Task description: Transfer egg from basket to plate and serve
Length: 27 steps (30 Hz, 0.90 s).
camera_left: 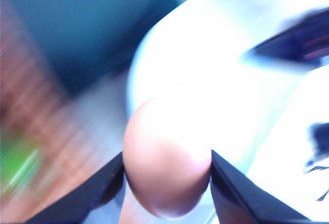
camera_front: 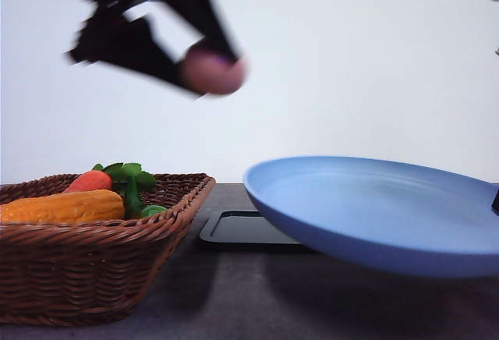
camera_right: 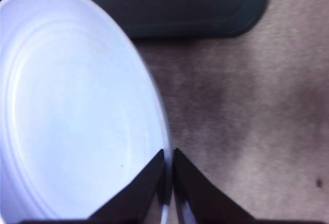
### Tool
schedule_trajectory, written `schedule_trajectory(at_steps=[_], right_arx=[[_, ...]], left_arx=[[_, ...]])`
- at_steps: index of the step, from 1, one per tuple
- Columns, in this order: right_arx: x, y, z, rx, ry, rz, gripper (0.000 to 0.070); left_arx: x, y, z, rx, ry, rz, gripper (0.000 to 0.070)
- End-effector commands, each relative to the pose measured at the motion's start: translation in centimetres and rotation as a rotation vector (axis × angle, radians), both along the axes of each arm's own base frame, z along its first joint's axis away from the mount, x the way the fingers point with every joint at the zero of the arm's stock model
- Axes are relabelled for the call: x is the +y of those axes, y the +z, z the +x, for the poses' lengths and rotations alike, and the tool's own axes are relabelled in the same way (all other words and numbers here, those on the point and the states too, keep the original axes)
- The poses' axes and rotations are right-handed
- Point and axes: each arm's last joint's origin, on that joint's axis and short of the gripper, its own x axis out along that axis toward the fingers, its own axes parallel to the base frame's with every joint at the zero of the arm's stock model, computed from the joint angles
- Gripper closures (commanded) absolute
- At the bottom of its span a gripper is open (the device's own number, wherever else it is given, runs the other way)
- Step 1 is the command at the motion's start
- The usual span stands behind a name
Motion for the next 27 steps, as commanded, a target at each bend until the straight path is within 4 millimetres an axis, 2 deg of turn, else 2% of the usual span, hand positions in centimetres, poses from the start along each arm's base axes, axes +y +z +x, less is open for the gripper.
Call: schedule_trajectory(at_steps=[1,6,13,21,27], right_arx=[[0.1,0.4,0.3,-0.013,0.007,0.012,0.07],[0.1,0.4,0.2,-0.006,0.007,0.012,0.07],[0.1,0.3,0.2,-0.005,0.007,0.011,0.07],[0.1,0.3,0.2,0.002,0.007,0.011,0.07],[0.1,0.3,0.1,0.009,0.007,0.01,0.07]], left_arx=[[-1.2,0.7,0.0,-0.069,-0.046,-0.049,0.0533],[-4.2,-0.2,-0.7,-0.192,-0.176,-0.043,0.0533],[-7.5,-4.0,-0.7,-0.27,-0.222,0.139,0.0528],[-8.8,-6.6,-0.6,-0.267,-0.239,0.232,0.0528],[-8.9,-7.3,-0.5,-0.248,-0.242,0.25,0.0527]])
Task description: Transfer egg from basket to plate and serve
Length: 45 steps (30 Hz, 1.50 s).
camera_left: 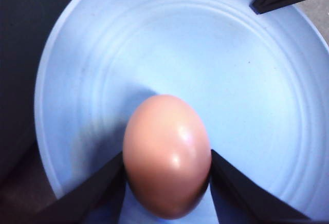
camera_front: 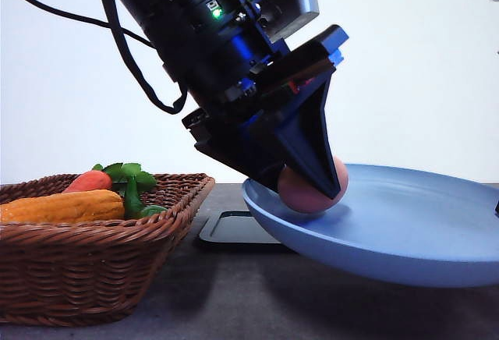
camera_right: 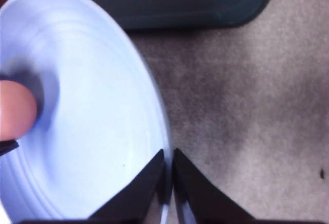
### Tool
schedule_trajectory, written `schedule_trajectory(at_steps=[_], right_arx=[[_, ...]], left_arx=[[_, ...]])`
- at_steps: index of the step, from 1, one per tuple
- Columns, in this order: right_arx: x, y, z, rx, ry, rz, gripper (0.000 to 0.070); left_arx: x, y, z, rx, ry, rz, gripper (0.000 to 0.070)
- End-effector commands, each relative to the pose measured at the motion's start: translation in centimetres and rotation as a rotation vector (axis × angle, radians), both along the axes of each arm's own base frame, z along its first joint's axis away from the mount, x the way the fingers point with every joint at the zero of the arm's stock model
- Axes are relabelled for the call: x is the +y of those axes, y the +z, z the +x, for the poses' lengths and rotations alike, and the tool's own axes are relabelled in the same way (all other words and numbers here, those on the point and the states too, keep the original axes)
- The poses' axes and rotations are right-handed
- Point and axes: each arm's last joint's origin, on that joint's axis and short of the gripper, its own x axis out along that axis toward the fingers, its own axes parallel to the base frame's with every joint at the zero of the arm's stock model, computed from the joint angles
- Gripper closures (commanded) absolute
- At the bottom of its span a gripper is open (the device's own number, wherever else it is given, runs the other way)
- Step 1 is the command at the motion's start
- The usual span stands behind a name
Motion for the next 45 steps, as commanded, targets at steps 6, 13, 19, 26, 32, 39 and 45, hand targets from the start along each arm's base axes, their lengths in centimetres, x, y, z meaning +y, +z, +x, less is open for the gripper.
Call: schedule_trajectory(at_steps=[6,13,19,26,32,39,45], right_arx=[[0.1,0.4,0.3,-0.012,0.005,0.01,0.07],[0.1,0.3,0.3,0.003,-0.004,0.014,0.07],[0.1,0.3,0.7,0.06,-0.005,0.005,0.07],[0.5,1.5,4.4,0.047,0.018,-0.007,0.07],[0.9,2.5,9.6,0.044,0.025,-0.025,0.07],[1.4,1.3,16.1,0.082,0.025,-0.028,0.07],[1.7,-0.6,19.6,0.119,0.022,-0.034,0.07]], left_arx=[[-0.6,0.1,0.0,-0.01,-0.014,-0.01,0.0414],[-0.5,0.5,0.0,-0.015,-0.012,-0.016,0.0308],[0.9,3.4,-0.6,-0.09,0.033,-0.042,0.031],[4.6,8.8,-2.9,-0.171,0.047,-0.141,0.0309],[8.1,12.7,-5.5,-0.232,0.062,-0.248,0.0309],[11.9,15.0,-8.2,-0.269,0.094,-0.304,0.0309],[14.4,15.9,-9.7,-0.33,0.169,-0.3,0.0309]])
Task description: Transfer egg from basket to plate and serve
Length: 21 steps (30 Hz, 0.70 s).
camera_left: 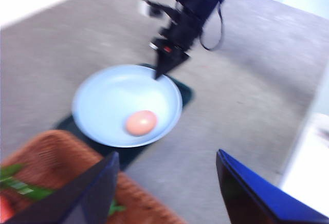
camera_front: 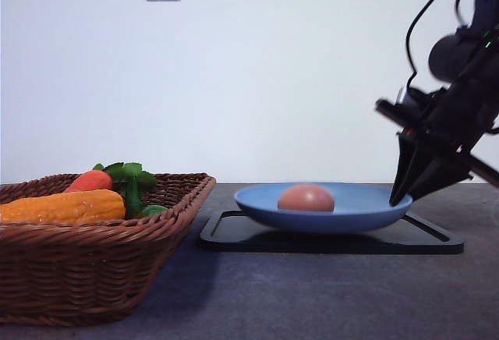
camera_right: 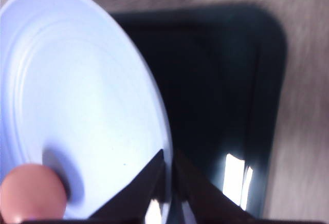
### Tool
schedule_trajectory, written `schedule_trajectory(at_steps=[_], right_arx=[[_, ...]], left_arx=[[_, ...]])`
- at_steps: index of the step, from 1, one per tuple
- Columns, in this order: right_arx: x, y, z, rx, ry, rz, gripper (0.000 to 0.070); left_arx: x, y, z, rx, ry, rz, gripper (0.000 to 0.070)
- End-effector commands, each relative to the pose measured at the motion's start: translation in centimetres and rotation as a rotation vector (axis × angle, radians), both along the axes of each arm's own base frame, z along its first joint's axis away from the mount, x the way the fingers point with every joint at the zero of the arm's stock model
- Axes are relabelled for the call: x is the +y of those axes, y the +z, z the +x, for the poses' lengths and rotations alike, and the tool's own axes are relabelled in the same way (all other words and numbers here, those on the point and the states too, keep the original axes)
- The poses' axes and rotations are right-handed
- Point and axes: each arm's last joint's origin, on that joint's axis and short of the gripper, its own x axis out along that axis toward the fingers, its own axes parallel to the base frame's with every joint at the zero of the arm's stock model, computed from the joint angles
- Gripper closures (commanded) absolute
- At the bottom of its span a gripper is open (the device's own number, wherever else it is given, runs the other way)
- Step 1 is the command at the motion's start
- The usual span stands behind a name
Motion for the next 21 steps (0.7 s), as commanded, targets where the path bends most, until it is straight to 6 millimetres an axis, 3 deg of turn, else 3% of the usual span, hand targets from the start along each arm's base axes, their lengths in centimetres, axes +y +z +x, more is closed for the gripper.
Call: schedule_trajectory(at_steps=[1,7,10,12,21], right_arx=[[0.2,-0.2,1.0,-0.011,0.011,0.009,0.07],[0.1,-0.6,1.5,-0.02,0.012,-0.003,0.0687],[0.1,-0.5,1.6,-0.03,0.011,-0.002,0.0561],[-0.1,-0.5,1.7,-0.033,0.008,-0.002,0.0528],[-1.1,1.2,1.8,-0.09,0.0,-0.005,0.0528]], left_arx=[[0.3,0.7,-0.2,-0.02,0.02,-0.014,0.0309],[1.3,0.9,-0.8,-0.04,0.068,-0.007,0.0309],[1.3,0.9,-0.8,-0.04,0.068,-0.007,0.0309],[1.2,0.9,-0.8,-0.04,0.068,-0.007,0.0309],[1.1,0.8,-0.5,-0.047,0.103,0.012,0.031]])
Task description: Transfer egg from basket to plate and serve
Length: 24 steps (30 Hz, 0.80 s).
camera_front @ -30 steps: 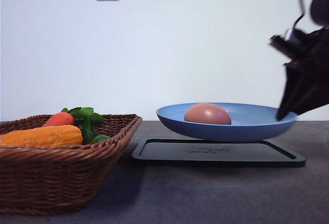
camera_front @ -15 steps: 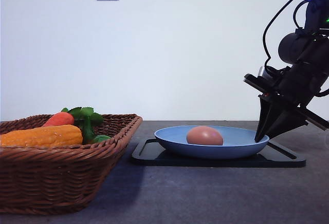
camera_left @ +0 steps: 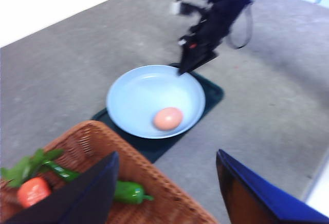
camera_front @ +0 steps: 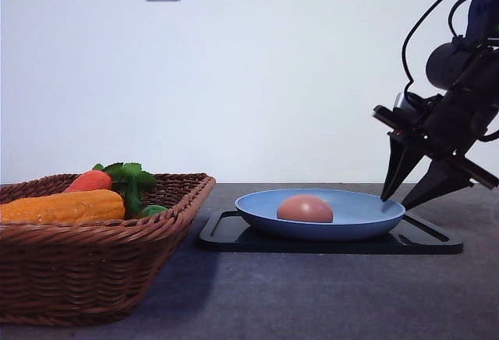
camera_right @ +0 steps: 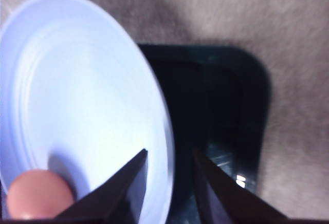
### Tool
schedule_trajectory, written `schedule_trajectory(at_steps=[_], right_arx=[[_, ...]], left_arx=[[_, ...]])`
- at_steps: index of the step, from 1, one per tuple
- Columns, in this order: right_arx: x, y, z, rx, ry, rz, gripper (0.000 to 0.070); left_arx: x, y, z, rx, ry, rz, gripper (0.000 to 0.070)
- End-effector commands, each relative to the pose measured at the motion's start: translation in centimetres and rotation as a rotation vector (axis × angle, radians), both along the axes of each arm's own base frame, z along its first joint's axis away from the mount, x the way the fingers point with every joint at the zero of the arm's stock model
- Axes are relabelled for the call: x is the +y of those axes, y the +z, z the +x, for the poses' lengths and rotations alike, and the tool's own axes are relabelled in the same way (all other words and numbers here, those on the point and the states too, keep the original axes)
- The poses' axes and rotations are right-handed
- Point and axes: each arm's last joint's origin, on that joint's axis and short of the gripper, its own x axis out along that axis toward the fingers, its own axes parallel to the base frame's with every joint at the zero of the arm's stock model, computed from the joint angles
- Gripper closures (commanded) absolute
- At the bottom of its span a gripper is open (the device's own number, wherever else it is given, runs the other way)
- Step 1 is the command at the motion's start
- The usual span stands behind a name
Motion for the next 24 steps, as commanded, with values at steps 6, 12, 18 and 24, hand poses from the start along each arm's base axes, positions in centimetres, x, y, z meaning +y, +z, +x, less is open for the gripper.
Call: schedule_trajectory(at_steps=[6,12,18,24], right_arx=[[-1.8,3.9,0.4,-0.118,-0.021,-0.009,0.0528],[-2.8,8.2,-1.8,-0.184,-0.012,-0.024,0.0578],[-1.3,11.3,-6.0,-0.164,0.093,-0.093,0.07],[1.3,12.6,-9.8,-0.22,0.115,-0.293,0.07]], left_arx=[[-0.5,0.4,0.3,-0.008,0.017,0.007,0.0317],[-1.3,-0.2,1.5,-0.034,0.134,0.085,0.0454],[-2.3,-1.7,4.1,-0.046,0.238,0.247,0.0691],[-1.4,-4.0,8.1,0.06,0.382,0.373,0.07]])
